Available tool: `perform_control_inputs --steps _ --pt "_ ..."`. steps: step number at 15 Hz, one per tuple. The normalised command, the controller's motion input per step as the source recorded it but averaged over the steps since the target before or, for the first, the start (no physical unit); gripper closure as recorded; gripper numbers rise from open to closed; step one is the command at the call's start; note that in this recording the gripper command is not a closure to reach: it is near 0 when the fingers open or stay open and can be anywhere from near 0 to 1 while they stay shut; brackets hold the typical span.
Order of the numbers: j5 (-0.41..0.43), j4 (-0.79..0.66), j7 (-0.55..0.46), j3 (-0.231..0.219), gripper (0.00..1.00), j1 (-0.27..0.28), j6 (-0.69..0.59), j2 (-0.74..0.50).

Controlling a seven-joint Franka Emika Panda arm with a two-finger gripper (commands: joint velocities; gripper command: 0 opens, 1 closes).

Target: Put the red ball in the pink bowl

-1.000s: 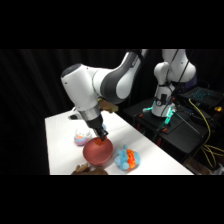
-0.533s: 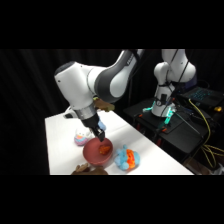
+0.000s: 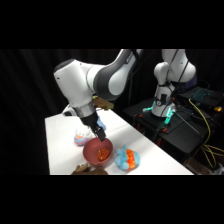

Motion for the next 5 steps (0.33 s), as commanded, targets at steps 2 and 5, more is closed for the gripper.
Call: perform_control_inputs --steps 2,5 --pt "0.031 -0.62 0.02 -0.028 0.0 -0.037 0.22 -0.61" --pt "0.058 -0.63 0.07 -0.023 0.0 -0.024 0.23 -0.58"
